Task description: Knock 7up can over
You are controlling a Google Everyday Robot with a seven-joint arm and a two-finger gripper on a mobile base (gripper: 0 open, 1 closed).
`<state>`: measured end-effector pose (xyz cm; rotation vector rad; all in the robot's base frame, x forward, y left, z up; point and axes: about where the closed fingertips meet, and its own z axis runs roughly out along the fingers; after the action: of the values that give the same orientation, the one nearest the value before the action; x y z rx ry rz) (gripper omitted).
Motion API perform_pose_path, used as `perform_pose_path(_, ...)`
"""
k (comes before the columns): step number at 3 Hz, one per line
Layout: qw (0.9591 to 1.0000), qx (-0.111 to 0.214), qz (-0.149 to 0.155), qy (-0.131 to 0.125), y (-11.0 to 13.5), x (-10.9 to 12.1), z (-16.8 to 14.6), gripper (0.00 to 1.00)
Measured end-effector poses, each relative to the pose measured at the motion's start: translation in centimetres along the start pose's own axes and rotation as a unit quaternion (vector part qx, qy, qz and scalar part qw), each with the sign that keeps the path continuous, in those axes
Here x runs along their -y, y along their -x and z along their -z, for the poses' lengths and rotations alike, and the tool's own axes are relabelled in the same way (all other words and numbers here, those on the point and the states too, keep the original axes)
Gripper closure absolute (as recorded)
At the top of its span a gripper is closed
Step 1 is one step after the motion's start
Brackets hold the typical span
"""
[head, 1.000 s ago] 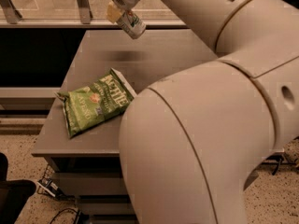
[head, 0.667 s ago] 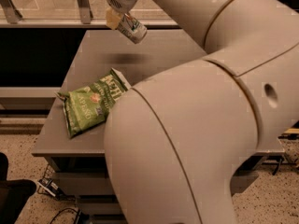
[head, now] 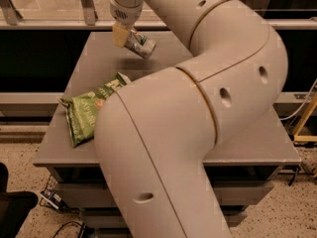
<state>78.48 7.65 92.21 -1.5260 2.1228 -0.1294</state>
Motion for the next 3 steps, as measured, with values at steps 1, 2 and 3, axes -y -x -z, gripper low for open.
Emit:
perform_pose_path(1, 0.9979, -0.017, 0.016, 0.061, -0.3, -1.6, -2.6, 1.00)
perform_pose_path(2, 0.9937, -0.022, 0.027, 0.107, -0.4, -3.0, -5.0, 1.00)
perform_pose_path(3, 0.9933, -0.023, 0.028, 0.110, -0.1, -3.1, -5.5, 0.75)
